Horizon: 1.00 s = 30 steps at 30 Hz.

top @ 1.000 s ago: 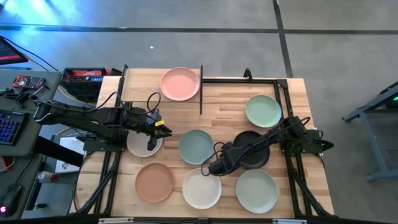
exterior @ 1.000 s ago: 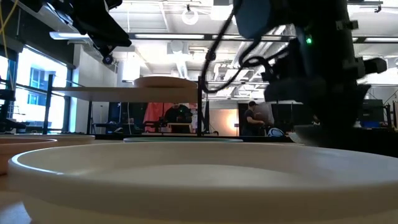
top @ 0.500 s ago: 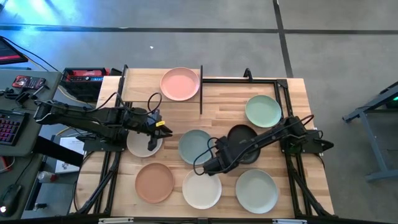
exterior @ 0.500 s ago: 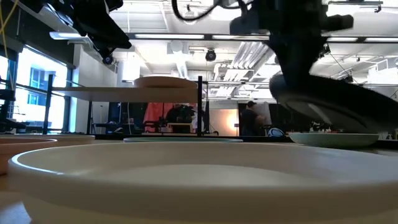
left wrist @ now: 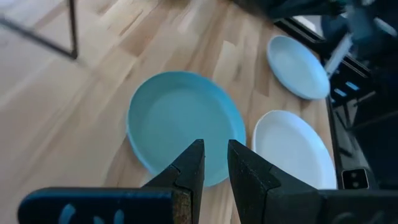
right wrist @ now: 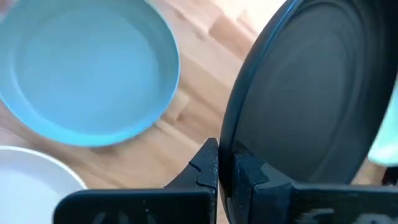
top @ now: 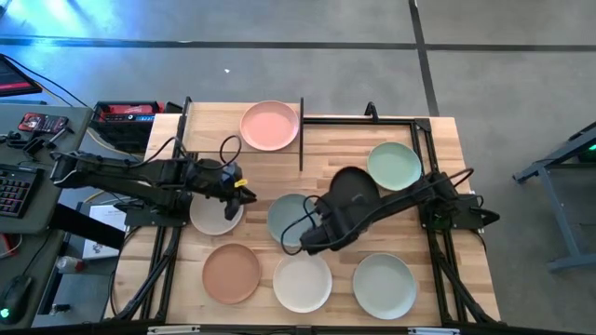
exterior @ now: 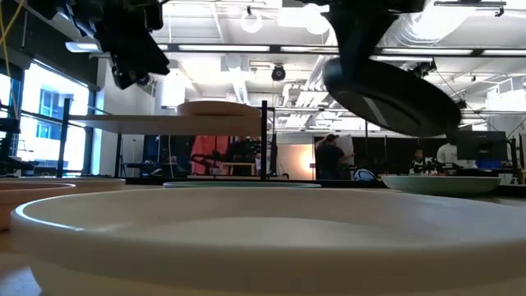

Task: Place and stack plates onto a shelf
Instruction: Stack the black plate into the light orange plate on the shelf

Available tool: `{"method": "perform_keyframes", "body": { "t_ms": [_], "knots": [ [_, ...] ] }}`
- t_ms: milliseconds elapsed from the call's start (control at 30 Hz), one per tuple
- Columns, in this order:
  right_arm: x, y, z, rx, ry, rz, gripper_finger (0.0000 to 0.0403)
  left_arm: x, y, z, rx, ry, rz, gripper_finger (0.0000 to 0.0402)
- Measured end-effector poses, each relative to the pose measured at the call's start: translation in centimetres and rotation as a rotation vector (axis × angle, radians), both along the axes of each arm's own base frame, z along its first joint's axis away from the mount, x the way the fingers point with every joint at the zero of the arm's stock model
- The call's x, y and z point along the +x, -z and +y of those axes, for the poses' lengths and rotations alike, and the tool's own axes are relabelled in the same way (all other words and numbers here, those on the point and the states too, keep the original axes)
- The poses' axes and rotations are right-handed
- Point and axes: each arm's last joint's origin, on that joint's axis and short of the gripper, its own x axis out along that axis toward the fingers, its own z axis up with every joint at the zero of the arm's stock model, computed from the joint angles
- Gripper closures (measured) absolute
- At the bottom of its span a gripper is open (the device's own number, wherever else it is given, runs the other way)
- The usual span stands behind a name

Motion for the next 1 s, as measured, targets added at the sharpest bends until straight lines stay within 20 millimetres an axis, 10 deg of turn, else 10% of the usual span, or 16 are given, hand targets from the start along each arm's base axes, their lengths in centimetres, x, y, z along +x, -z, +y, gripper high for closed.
{"method": "perform_keyframes", "body": {
  "t_ms": [733,1000],
  "knots": [
    [0.7,-1.1,-1.4,-0.058,-0.344,0.143,0.0403,-0.1,0.1,1.4,-0.35,-0.207,0.024,0.0288],
    [1.2,-4.8,-1.4,-0.112,-0.528,0.09,0.0403,0.4,-0.7,1.4,-0.479,-0.264,-0.056,0.0297]
  ]
}}
